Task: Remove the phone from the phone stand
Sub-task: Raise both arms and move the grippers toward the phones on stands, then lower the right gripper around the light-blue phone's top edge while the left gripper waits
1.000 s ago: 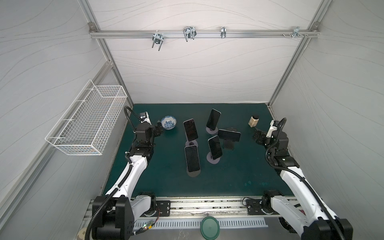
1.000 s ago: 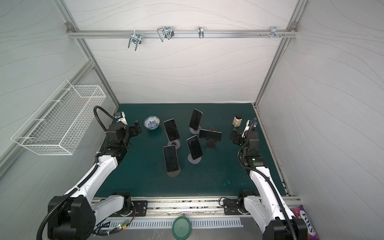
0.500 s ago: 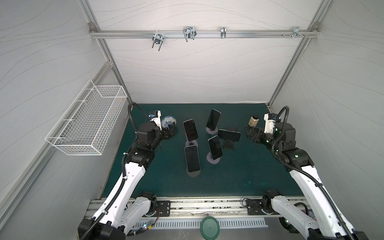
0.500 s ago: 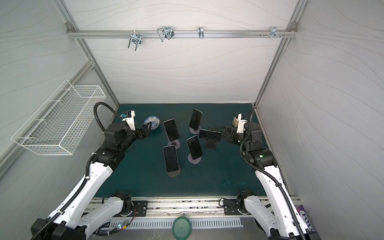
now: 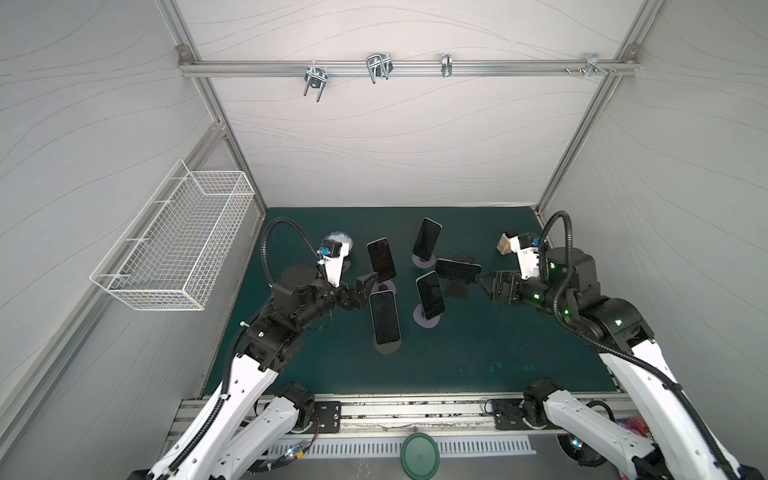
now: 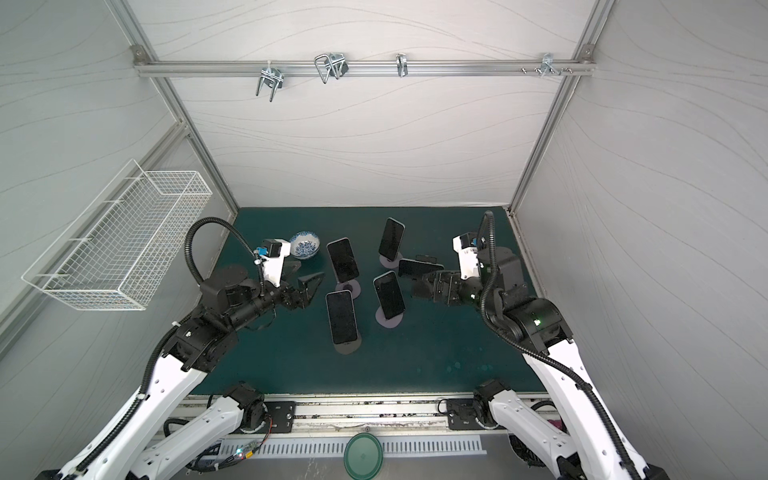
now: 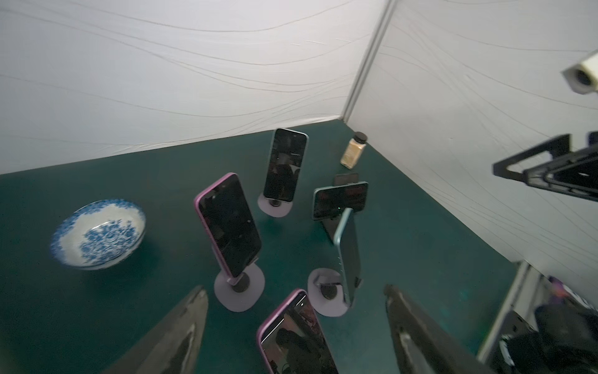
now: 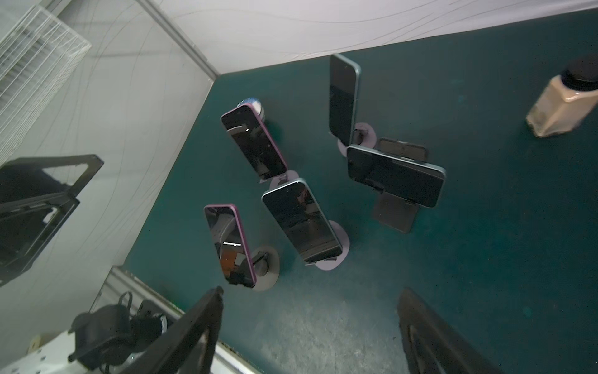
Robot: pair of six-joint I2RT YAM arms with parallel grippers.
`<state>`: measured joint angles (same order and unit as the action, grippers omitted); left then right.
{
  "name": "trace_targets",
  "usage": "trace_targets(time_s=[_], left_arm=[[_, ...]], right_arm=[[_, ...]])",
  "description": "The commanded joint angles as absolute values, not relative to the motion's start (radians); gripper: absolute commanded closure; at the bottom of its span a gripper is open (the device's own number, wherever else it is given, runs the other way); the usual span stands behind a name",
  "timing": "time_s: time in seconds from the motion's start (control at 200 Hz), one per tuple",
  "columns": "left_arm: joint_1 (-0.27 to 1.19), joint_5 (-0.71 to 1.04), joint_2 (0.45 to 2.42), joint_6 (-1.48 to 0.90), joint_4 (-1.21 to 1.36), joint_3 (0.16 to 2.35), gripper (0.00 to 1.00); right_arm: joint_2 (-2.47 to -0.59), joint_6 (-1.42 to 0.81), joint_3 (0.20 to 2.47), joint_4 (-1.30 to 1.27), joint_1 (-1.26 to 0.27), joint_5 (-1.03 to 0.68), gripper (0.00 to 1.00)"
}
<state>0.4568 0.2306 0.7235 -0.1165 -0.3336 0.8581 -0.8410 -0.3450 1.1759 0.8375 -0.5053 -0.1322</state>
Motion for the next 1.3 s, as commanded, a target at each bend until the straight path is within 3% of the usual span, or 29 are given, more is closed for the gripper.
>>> trace_targets(time_s=[0.0, 0.19, 0.35, 0.515, 1.045, 1.295], left_arm=[[0.474, 0.373, 0.665, -0.068, -0.387, 0.882, 0.13], [0.474, 0.561, 0.561, 0.0, -0.432, 0.775, 0.14], [0.473, 0.544, 0.442, 0.012, -0.369, 0.605, 0.14], [0.474, 0.521, 0.378, 0.058, -0.363, 0.52, 0.13], [0.473, 0.508, 0.418, 0.065, -0.373, 0.532, 0.13], [0.473, 0.497, 0.42, 0.059, -0.363, 0.521, 0.12]], right_arm=[[-0.85, -0.27, 1.205, 0.944, -0.602, -0.137, 0.17], [-0.92, -0.194, 1.214, 0.986, -0.816, -0.028, 0.18], [-0.982, -0.119, 1.179, 0.932, -0.991, 0.093, 0.18], [-1.042, -0.096, 1.169, 0.867, -1.058, 0.098, 0.17], [-1.123, -0.147, 1.218, 0.885, -1.088, 0.283, 0.17], [-1.126, -0.244, 1.172, 0.846, -0.916, 0.167, 0.2]])
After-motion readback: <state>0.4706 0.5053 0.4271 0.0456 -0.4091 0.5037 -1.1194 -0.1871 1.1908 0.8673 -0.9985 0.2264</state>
